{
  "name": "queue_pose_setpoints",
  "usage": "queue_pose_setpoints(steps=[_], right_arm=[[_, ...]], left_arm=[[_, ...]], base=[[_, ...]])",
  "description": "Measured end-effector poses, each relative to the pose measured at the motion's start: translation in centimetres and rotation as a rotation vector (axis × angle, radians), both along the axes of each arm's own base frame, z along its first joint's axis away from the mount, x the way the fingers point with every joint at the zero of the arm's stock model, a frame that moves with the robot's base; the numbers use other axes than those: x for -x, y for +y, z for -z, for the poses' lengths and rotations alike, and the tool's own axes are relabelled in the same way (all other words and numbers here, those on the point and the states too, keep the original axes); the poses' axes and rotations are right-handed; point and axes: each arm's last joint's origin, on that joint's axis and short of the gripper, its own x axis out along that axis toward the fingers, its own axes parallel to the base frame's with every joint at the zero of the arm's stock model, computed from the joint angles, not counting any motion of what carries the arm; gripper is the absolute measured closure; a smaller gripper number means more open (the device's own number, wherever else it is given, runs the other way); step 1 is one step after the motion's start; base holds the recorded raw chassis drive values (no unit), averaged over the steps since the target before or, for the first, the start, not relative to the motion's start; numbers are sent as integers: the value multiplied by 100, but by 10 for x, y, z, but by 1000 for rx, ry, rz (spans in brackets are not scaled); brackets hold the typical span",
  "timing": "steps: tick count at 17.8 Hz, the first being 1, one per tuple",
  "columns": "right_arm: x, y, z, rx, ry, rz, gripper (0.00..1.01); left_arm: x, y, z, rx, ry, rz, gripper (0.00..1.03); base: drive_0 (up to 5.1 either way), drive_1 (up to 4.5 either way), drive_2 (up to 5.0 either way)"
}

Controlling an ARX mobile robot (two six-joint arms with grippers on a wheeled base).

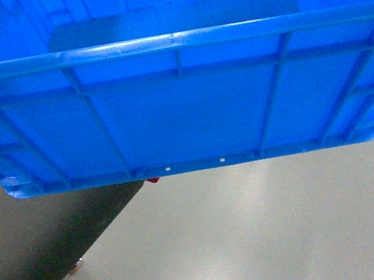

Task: Place box next to blue box on left shelf

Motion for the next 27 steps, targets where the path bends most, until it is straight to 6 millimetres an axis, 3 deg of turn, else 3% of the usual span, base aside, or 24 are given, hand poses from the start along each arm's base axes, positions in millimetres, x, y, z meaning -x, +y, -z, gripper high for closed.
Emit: queue_pose_setpoints(steps=[27], right_arm=[[0,0,0,-3,0,2,87]], left_arm=[[0,0,0,1,0,1,83]], base=[[-157,-157,-157]])
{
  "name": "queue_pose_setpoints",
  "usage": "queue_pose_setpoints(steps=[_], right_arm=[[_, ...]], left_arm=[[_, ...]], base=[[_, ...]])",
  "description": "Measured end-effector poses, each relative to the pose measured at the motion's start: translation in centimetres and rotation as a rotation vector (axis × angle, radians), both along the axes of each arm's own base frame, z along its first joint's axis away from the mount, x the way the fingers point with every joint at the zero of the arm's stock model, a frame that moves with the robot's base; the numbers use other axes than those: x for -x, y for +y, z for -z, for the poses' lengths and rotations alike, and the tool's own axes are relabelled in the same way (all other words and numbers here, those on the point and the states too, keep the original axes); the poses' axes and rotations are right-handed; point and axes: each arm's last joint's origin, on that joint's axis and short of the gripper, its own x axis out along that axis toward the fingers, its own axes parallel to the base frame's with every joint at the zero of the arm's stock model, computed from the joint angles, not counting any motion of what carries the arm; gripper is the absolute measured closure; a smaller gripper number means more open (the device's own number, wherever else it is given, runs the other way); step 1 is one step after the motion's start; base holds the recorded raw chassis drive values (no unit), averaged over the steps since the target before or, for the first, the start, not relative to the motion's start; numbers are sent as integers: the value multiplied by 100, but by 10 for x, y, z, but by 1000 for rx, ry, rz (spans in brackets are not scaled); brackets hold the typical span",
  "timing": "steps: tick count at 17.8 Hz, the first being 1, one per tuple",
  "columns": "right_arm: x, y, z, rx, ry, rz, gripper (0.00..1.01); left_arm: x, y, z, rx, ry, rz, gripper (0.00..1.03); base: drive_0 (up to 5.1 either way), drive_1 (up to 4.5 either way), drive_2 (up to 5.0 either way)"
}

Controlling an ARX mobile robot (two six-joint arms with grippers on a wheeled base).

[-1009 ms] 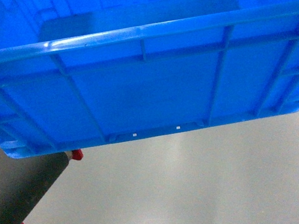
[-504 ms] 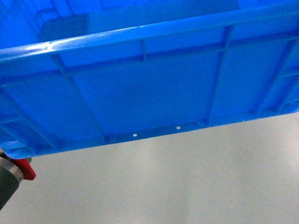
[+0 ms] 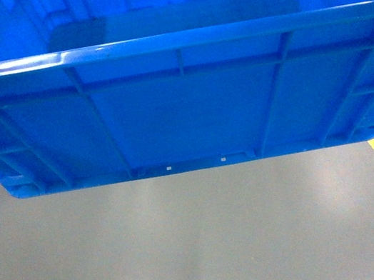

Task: Place box next to blue box on left shelf

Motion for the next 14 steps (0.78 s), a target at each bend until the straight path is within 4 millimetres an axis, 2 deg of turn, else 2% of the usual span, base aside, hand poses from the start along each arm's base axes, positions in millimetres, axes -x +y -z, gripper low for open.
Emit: queue_pose_setpoints(steps=[5,8,14], right_arm=[[0,0,0,-6,1,3,88],[5,0,-4,-23,4,-47,93],[5,0,-4,-20,-3,-50,93]], left_arm=[[0,0,0,0,1,0,83],[2,1,0,-2,2,-3,84],[2,1,-1,-1,-3,-5,84]], base=[[-158,-158,-158],[-158,-158,-158],[26,451,-398]])
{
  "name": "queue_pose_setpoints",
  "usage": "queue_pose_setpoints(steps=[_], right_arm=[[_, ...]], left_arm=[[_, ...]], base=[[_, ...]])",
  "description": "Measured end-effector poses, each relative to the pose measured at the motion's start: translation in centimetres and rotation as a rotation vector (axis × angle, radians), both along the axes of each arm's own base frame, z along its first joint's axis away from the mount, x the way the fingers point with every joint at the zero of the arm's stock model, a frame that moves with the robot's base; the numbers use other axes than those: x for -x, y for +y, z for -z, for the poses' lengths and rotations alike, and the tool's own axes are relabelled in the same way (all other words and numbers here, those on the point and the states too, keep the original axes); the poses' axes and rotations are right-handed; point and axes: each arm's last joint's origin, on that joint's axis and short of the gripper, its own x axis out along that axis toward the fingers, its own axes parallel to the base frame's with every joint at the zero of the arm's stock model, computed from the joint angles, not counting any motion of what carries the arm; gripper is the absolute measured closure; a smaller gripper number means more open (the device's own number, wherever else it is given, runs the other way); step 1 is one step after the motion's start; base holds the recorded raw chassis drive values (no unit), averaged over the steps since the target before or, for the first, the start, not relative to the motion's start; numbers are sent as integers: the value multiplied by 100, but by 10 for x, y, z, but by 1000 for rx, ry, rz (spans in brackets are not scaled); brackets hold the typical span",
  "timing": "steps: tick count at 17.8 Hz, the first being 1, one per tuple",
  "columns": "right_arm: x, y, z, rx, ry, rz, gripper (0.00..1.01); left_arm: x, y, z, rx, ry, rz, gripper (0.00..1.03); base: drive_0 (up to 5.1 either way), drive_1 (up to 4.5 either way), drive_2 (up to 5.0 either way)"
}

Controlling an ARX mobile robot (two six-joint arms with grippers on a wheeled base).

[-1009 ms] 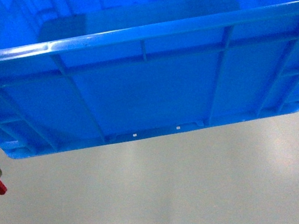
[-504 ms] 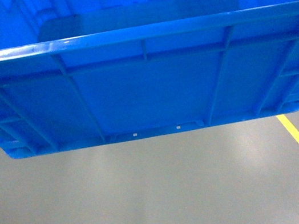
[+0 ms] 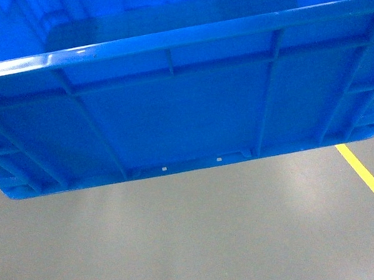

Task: Place box next to blue box on left shelf

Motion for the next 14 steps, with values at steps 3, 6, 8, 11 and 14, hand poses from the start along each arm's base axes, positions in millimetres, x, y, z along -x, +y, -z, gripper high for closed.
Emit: queue_pose_setpoints(steps=[3,6,8,11,14], right_arm=[[0,0,0,-1,-3,0,93],[0,0,0,-1,-4,0,93],[0,0,0,0,-3,0,93],[-1,0,0,-1,-4,0,93],[-1,0,1,-1,-2,-2,93]], left_arm=[[0,0,0,0,-2,0,84],[0,0,0,0,-2,0,84],[0,0,0,0,-1,0,84],[0,0,0,0,-5,-2,84],[0,0,0,0,-3,-3,84]], base=[[26,451,-398],[26,451,-398],[26,451,-398],[26,451,-398],[26,451,-398]])
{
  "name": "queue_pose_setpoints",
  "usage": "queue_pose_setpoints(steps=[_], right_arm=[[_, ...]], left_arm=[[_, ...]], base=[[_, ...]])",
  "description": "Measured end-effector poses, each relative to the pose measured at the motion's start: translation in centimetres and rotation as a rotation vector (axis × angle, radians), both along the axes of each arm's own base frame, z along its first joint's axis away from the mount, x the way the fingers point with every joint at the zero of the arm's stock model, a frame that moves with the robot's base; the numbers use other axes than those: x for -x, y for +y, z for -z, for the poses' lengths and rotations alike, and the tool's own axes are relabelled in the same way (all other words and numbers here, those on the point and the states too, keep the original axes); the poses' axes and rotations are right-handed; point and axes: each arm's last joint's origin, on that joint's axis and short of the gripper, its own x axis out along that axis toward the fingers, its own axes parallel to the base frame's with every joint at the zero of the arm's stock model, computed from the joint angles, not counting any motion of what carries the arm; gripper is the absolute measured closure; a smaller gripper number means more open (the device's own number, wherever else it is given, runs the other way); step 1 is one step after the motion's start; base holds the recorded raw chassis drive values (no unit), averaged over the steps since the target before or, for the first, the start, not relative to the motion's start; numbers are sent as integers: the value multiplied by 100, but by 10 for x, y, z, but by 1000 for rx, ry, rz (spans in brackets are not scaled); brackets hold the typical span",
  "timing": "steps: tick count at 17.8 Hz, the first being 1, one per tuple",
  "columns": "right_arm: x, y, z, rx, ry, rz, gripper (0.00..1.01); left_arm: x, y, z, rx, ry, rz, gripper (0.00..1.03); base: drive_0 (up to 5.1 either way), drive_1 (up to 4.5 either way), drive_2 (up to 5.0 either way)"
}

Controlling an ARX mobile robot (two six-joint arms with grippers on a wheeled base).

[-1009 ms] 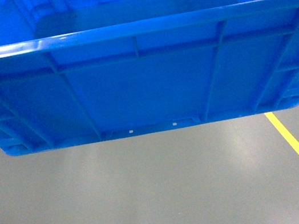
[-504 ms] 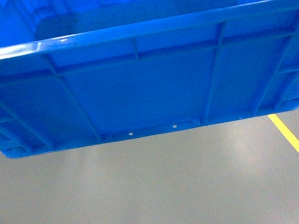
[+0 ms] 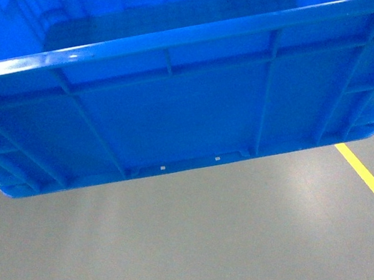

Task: Place box next to blue box on left shelf

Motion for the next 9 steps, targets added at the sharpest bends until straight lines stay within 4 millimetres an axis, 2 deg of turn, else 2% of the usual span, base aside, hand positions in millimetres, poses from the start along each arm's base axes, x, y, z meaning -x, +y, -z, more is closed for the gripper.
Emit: queue_pose_setpoints(steps=[9], right_arm=[[0,0,1,0,4,-2,93]], left_arm=[[0,0,1,-2,5,-2,84]], base=[[3,433,-428]])
